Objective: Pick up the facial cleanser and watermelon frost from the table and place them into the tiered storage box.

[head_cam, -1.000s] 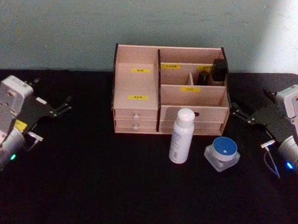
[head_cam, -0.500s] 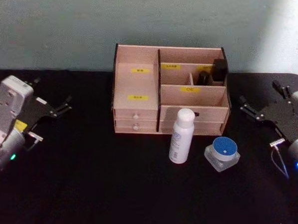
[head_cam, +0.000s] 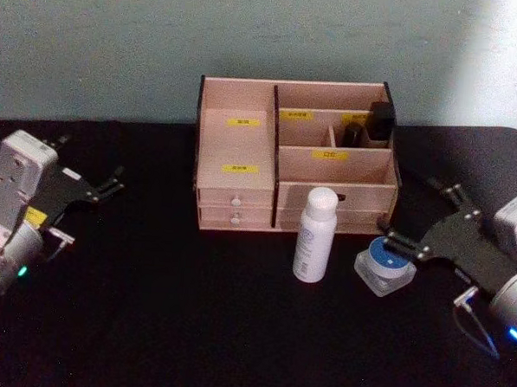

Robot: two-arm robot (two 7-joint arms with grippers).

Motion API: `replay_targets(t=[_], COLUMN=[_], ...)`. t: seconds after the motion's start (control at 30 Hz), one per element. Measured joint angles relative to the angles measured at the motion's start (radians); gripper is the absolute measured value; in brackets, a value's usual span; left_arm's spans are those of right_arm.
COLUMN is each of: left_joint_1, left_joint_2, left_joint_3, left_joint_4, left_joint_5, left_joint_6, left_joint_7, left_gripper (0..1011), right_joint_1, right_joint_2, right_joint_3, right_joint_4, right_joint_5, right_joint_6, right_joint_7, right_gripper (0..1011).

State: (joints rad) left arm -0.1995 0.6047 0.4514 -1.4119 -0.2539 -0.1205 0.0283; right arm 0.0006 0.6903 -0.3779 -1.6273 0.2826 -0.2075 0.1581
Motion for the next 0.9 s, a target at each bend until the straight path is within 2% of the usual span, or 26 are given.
replay_targets(t=[0.2, 0.43, 0.73, 0.9], left_joint_1=[0.0, 0.0, 0.0, 0.0], left_joint_2=[0.0, 0.0, 0.0, 0.0], left_joint_3=[0.0, 0.0, 0.0, 0.0], left_joint_4=[0.0, 0.0, 0.0, 0.0], left_joint_5=[0.0, 0.0, 0.0, 0.0], left_joint_6=[0.0, 0.0, 0.0, 0.0], left_joint_7=[0.0, 0.0, 0.0, 0.0], left_gripper=[1001, 1001, 1001, 1001], right_joint_1=[-0.008, 0.007, 0.066, 0.094], right_joint_2=[-0.001, -0.025, -0.094, -0.127], right_joint_3=[-0.017, -0.035, -0.052, -0.059], right_joint_4=[-0.003, 0.027, 0.115, 0.159], right_joint_5=[0.021, 0.045, 0.089, 0.104], right_joint_6=[-0.015, -0.022, -0.022, -0.02], right_joint_7=[0.077, 0.158, 0.264, 0.303], right_gripper=[1000, 1000, 1000, 1000])
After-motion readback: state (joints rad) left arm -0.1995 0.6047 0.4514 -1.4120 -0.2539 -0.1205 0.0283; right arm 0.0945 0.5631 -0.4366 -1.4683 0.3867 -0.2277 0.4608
